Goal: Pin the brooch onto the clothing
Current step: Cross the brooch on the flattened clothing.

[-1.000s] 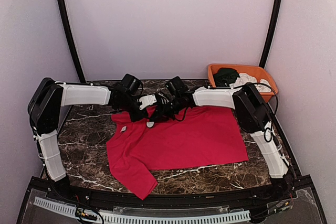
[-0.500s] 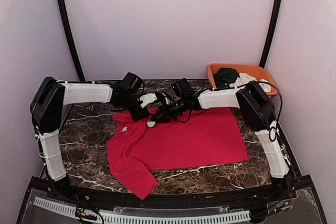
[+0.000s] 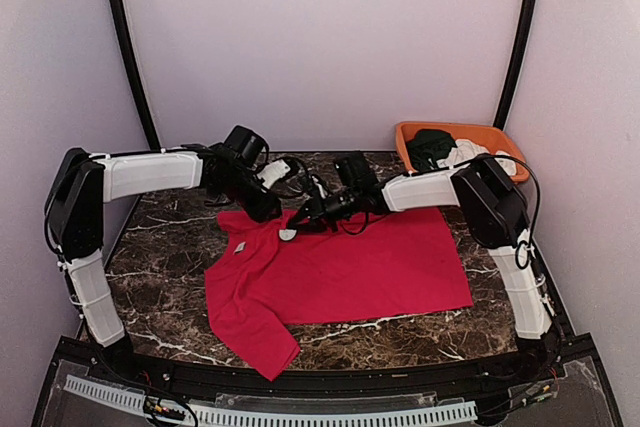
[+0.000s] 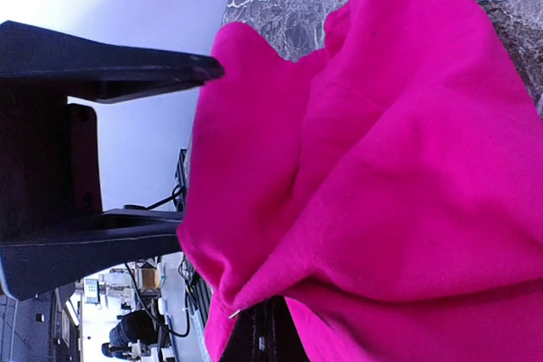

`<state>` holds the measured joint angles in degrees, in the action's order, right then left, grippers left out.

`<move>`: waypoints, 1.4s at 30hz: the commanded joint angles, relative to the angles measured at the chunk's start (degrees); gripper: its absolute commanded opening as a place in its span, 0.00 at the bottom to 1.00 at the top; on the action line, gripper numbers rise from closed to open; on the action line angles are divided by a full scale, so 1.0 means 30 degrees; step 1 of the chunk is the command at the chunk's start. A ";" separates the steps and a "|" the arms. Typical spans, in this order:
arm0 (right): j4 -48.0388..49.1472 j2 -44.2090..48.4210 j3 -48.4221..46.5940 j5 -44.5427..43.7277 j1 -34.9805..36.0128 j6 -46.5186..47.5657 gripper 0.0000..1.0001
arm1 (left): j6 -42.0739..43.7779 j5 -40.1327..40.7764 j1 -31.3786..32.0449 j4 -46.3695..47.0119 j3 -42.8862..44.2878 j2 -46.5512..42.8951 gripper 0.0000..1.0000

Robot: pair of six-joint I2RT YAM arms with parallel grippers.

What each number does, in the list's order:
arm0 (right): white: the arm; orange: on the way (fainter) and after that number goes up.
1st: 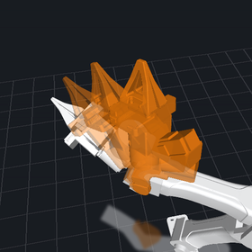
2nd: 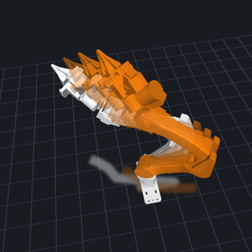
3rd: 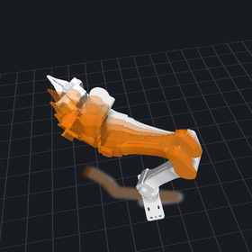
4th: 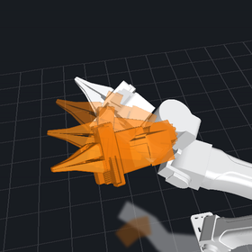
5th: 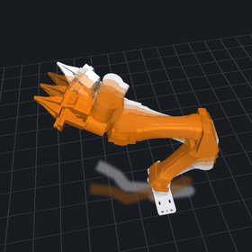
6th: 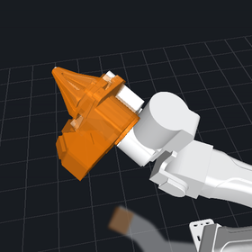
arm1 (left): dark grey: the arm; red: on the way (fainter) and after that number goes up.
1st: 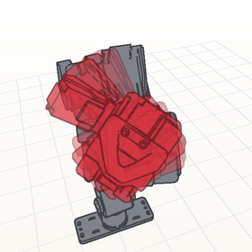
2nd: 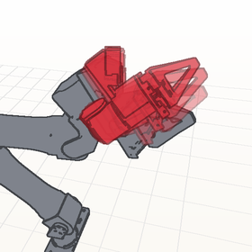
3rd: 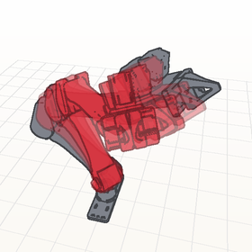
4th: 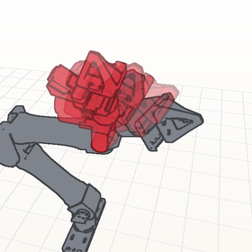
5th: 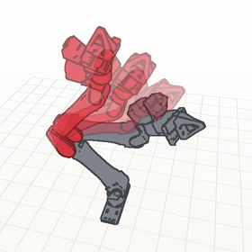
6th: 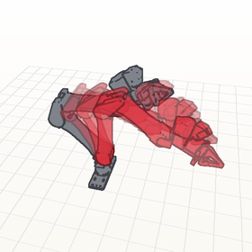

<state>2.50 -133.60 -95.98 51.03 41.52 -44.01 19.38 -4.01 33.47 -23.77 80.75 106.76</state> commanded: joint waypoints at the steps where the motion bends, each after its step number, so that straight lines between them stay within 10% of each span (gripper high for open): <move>1: 0.1834 0.0836 0.0576 0.1088 -0.0059 -0.0733 0.00 | -0.1619 0.2035 -0.0115 0.0214 -0.0702 -0.2412 0.51; 6: 0.2573 0.0936 0.0883 0.1354 -0.0121 -0.1218 0.00 | -0.2526 0.2399 -0.0113 0.1020 -0.1539 -0.3930 0.67; 9: 0.3182 0.0972 0.1117 0.1610 -0.0130 -0.1657 0.00 | -0.2828 0.2500 -0.0113 0.0730 -0.1710 -0.4095 0.97; 27: 0.5740 0.1039 0.2176 0.2820 -0.0335 -0.3548 0.00 | -0.7903 -0.4398 -0.0034 0.4093 -0.8878 -1.0577 0.95; 42: 0.5485 0.1061 0.1823 0.2833 -0.0392 -0.3496 0.00 | -1.0250 -0.6873 0.0065 0.7136 -1.0359 -1.0336 0.93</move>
<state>16.93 -132.53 -89.76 58.57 40.53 -54.39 -8.88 -21.06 33.39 -5.30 50.39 75.75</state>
